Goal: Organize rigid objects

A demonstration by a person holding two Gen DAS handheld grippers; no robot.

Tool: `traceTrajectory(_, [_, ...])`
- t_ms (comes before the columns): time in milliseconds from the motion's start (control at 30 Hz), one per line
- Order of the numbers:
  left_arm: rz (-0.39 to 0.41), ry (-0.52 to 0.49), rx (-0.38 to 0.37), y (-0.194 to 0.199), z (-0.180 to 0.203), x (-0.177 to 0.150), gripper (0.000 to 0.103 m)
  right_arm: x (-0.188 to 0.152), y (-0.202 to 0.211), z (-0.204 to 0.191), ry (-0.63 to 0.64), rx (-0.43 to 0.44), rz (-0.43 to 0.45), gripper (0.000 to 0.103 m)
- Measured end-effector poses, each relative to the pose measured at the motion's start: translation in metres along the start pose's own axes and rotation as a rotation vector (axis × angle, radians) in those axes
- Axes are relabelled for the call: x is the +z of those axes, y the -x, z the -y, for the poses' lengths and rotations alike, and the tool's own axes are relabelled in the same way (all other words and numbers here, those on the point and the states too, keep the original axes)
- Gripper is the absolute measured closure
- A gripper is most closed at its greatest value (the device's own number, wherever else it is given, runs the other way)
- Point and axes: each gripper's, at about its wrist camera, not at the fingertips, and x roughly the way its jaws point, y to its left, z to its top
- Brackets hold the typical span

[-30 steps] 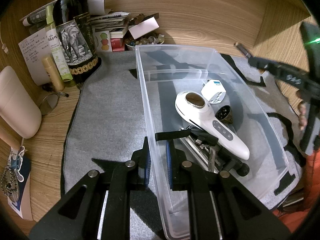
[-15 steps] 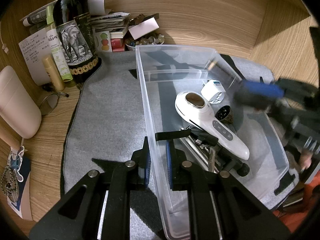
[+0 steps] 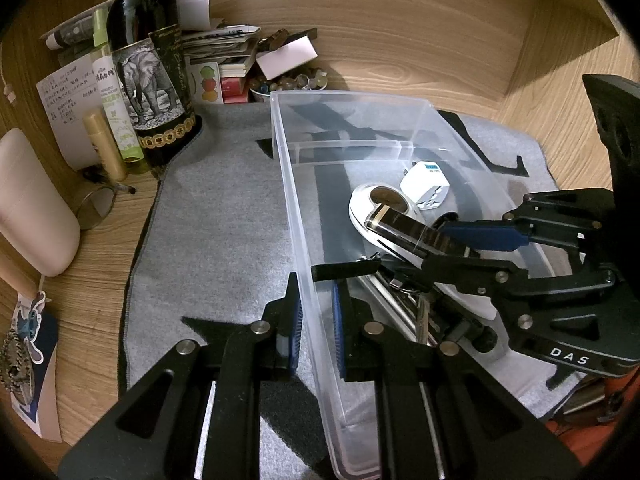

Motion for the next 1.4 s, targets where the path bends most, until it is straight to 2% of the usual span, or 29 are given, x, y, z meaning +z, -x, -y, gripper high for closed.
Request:
traceTrajectory(133, [0.000,0.000,0.001,0.000,0.000,0.000,0.091,0.000,0.002,0.000,-0.005,0.003,0.001,0.080])
traceTrajectory(233, [0.000,0.000,0.001,0.000,0.000,0.000,0.091,0.000,0.005,0.000,-0.011,-0.003,0.008,0.070])
traceTrajectory(367, [-0.001,0.002,0.001,0.000,0.000,0.000,0.091,0.000,0.015,0.001,-0.020,-0.007,0.039,0.064])
traceTrajectory(433, [0.002,-0.002,0.007,0.001,0.000,0.000,0.091,-0.001,0.021,0.003,-0.030,-0.012,0.061,0.055])
traceTrajectory(533, [0.012,-0.001,0.013,0.007,-0.001,0.001,0.091,-0.002,0.032,0.005,-0.047,-0.016,0.095,0.053])
traceTrajectory(567, [0.018,0.000,0.017,0.010,-0.001,0.001,0.088,-0.002,0.036,0.006,-0.052,-0.020,0.106,0.052])
traceTrajectory(633, [0.034,0.001,0.024,0.017,-0.002,0.002,0.072,-0.003,0.045,0.008,-0.065,-0.035,0.136,0.044])
traceTrajectory(800, [0.122,-0.025,0.048,0.047,0.005,0.005,0.053,-0.008,0.074,0.012,-0.103,-0.073,0.223,0.041])
traceTrajectory(900, [0.185,-0.046,0.056,0.066,0.014,0.006,0.041,-0.014,0.094,0.013,-0.133,-0.111,0.289,0.022])
traceTrajectory(1067, [0.310,-0.072,0.048,0.098,0.032,0.004,0.019,-0.028,0.128,0.010,-0.161,-0.171,0.394,0.018])
traceTrajectory(1133, [0.358,-0.075,0.041,0.108,0.039,0.001,0.008,-0.034,0.139,0.010,-0.175,-0.190,0.429,0.007])
traceTrajectory(1200, [0.405,-0.077,0.036,0.116,0.045,-0.002,0.005,-0.041,0.150,0.008,-0.190,-0.222,0.468,0.000])
traceTrajectory(1400, [0.481,-0.055,-0.010,0.126,0.051,-0.010,0.001,-0.060,0.172,0.003,-0.213,-0.299,0.556,0.000])
